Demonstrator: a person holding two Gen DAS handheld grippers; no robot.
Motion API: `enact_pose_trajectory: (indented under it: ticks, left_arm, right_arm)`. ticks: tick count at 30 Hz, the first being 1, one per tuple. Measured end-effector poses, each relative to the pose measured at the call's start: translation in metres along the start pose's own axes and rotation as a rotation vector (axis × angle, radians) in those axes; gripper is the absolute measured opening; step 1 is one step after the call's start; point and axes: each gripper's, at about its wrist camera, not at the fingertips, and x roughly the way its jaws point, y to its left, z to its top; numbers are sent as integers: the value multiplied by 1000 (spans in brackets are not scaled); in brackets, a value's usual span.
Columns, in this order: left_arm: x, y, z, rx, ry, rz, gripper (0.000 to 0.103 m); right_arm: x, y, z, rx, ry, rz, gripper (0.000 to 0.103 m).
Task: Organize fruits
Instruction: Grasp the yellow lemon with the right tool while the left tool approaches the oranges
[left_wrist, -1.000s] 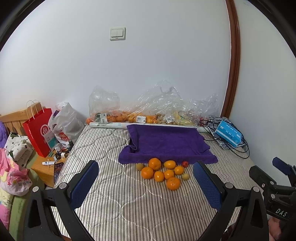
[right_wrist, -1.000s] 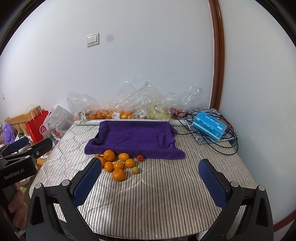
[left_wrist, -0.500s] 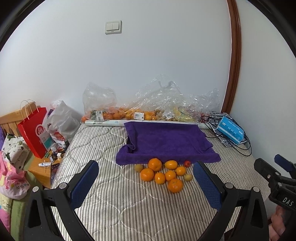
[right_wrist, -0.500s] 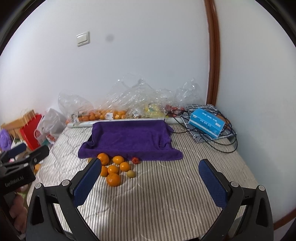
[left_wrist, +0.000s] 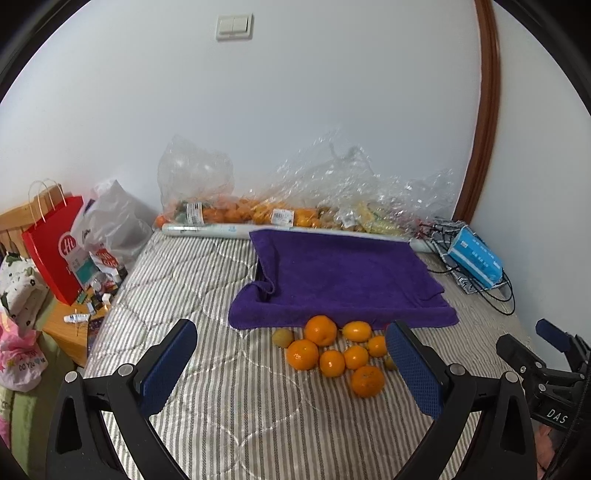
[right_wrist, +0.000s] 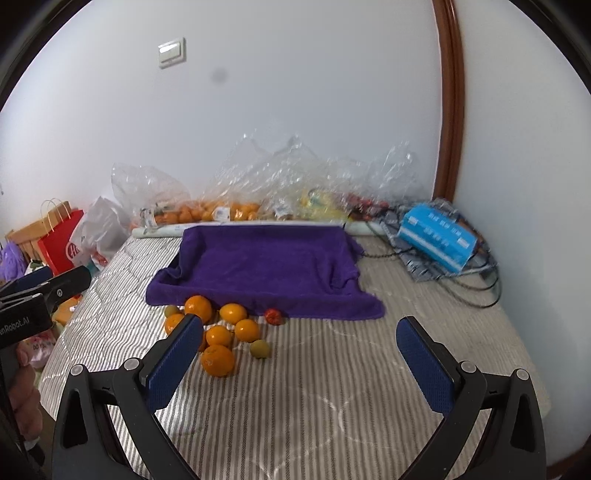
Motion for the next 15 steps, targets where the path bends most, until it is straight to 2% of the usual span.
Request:
enact_pose_trajectory:
  ticks: [9, 12, 15]
  left_arm:
    - [40, 15, -1, -8, 38, 13, 97]
    - [54, 20, -3, -2, 59, 19, 97]
    - [72, 25, -6, 10, 102, 12, 96]
  right_arm:
    - [43, 18, -8, -94, 30, -34, 102]
    - [59, 21, -11, -120, 34, -34, 97]
    - [80, 22, -15, -125, 74, -25, 88]
